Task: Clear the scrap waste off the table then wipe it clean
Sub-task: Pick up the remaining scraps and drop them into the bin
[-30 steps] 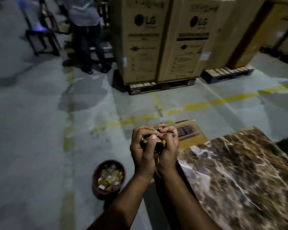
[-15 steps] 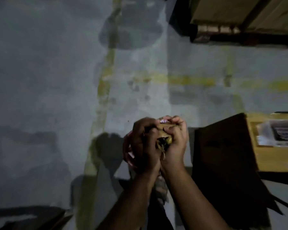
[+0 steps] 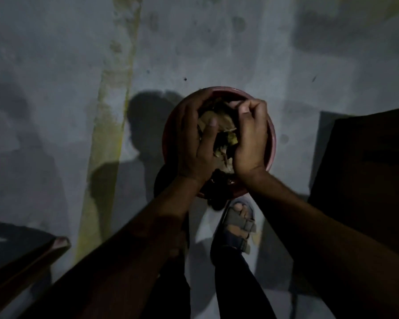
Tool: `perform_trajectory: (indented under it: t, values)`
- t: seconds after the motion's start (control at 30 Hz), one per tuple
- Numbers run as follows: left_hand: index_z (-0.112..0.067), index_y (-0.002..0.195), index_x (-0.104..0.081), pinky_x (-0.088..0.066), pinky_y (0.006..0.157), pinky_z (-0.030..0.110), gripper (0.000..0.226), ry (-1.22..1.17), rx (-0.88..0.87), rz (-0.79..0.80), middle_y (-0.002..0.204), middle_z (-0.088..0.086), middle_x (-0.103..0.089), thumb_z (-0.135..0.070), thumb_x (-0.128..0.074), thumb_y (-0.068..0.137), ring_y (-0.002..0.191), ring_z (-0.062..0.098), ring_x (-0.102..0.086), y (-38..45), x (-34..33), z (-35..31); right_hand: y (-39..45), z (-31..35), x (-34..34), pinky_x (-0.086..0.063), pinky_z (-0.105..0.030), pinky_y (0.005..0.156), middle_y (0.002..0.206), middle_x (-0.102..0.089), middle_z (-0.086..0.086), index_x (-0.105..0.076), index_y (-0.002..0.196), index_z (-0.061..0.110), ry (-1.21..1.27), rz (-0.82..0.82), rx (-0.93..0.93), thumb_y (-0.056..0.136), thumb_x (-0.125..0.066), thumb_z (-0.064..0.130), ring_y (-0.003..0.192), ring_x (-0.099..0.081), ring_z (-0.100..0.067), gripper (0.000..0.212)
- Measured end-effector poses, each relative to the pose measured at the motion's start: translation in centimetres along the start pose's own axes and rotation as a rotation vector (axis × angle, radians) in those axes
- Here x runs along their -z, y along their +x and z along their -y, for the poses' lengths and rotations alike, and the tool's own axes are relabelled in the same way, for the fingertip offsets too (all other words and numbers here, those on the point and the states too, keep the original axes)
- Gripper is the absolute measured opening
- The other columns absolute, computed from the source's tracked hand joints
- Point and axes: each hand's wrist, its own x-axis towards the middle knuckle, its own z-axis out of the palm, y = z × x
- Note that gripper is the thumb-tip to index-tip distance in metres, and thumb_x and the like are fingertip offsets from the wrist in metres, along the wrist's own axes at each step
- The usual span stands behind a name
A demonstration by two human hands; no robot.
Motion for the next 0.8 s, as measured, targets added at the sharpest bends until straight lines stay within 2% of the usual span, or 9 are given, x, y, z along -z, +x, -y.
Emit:
perform_trajectory:
  t: [0.1, 0.2, 0.27, 0.3, 0.37, 0.47, 0.57, 0.63, 0.8]
  values:
    - [-0.008, 0.129, -0.06, -0.039, 0.108, 0.049, 0.042, 0.159, -0.086, 0.119, 0.138, 0.008, -0.053, -0.032, -0.045, 0.098, 0.132, 0.023, -0.049, -0.1, 1.2, 2.4, 1.1, -1.9, 1.7, -0.05, -0.029, 0.089, 0.102, -0.063, 0.002, -0.051, 0.102, 0.006, -0.19, 0.171, 0.039, 0.103, -0.046, 0.016, 0.099, -0.061, -0.011, 0.011]
    - [-0.015, 0.138, -0.057, -0.031, 0.112, 0.056, 0.048, 0.327, -0.169, 0.31, 0.149, 0.005, -0.05, -0.036, -0.046, 0.096, 0.142, 0.023, -0.042, -0.1, 2.4, 3.7, 2.1, -2.2, 3.5, -0.049, -0.034, 0.09, 0.11, -0.061, -0.002, -0.054, 0.112, 0.008, -0.399, 0.314, 0.084, 0.1, -0.051, 0.02, 0.102, -0.058, -0.011, 0.018]
    - [-0.03, 0.14, -0.054, -0.022, 0.118, 0.057, 0.05, 0.583, -0.163, 0.415, 0.157, 0.0, -0.042, -0.043, -0.048, 0.093, 0.148, 0.028, -0.032, -0.4, 2.8, 4.2, 2.6, -2.2, 4.4, -0.045, -0.04, 0.101, 0.128, -0.056, -0.007, -0.055, 0.124, 0.012, -0.582, 0.448, 0.162, 0.098, -0.054, 0.031, 0.12, -0.053, -0.019, 0.032]
    - [-0.034, 0.139, -0.055, -0.021, 0.118, 0.054, 0.049, 0.712, -0.157, 0.443, 0.159, -0.001, -0.039, -0.044, -0.049, 0.091, 0.148, 0.031, -0.029, -0.6, 2.8, 4.4, 2.8, -2.2, 4.7, -0.039, -0.042, 0.109, 0.142, -0.048, -0.009, -0.053, 0.134, 0.017, -0.707, 0.526, 0.173, 0.096, -0.053, 0.04, 0.132, -0.044, -0.024, 0.044]
    - [-0.028, 0.141, -0.055, -0.029, 0.113, 0.054, 0.051, 0.847, -0.191, 0.521, 0.157, 0.005, -0.042, -0.041, -0.049, 0.092, 0.144, 0.036, -0.035, -1.1, 2.3, 5.3, 2.9, -2.7, 4.6, -0.022, -0.047, 0.116, 0.164, -0.022, -0.009, -0.037, 0.152, 0.028, -0.988, 0.663, 0.118, 0.089, -0.043, 0.062, 0.15, -0.019, -0.031, 0.071]
    - [-0.014, 0.153, -0.04, -0.032, 0.114, 0.062, 0.066, 0.927, -0.144, 0.659, 0.161, 0.016, -0.033, -0.041, -0.044, 0.093, 0.145, 0.045, -0.031, -1.4, 0.9, 7.2, 2.8, -5.3, 4.3, -0.009, -0.059, 0.121, 0.169, 0.007, -0.017, -0.009, 0.161, 0.029, -1.314, 0.767, 0.047, 0.082, -0.018, 0.078, 0.155, 0.005, -0.039, 0.094]
    - [-0.015, 0.158, -0.027, -0.014, 0.12, 0.061, 0.078, 1.008, -0.109, 0.742, 0.168, 0.012, -0.017, -0.049, -0.044, 0.091, 0.152, 0.044, -0.011, -1.7, -0.4, 9.3, 2.9, -8.7, 4.5, -0.011, -0.067, 0.118, 0.164, 0.005, -0.033, -0.016, 0.161, 0.018, -1.465, 0.794, 0.079, 0.087, -0.013, 0.073, 0.152, 0.004, -0.051, 0.093]
    - [-0.015, 0.159, -0.025, -0.009, 0.121, 0.058, 0.079, 1.016, -0.126, 0.773, 0.169, 0.008, -0.014, -0.053, -0.04, 0.092, 0.153, 0.042, -0.01, -1.8, -1.0, 10.4, 2.8, -10.5, 4.5, -0.011, -0.068, 0.117, 0.162, 0.003, -0.037, -0.019, 0.16, 0.012, -1.525, 0.789, 0.108, 0.094, -0.015, 0.068, 0.151, 0.002, -0.053, 0.087]
    - [-0.014, 0.159, -0.027, -0.021, 0.118, 0.057, 0.079, 1.019, -0.144, 0.798, 0.168, 0.007, -0.021, -0.055, -0.035, 0.091, 0.145, 0.038, -0.028, -1.5, -1.4, 12.2, 3.3, -12.4, 4.2, 0.007, -0.061, 0.121, 0.158, 0.031, -0.03, 0.012, 0.16, 0.016, -1.59, 0.815, 0.094, 0.1, -0.019, 0.062, 0.149, 0.026, -0.046, 0.082]
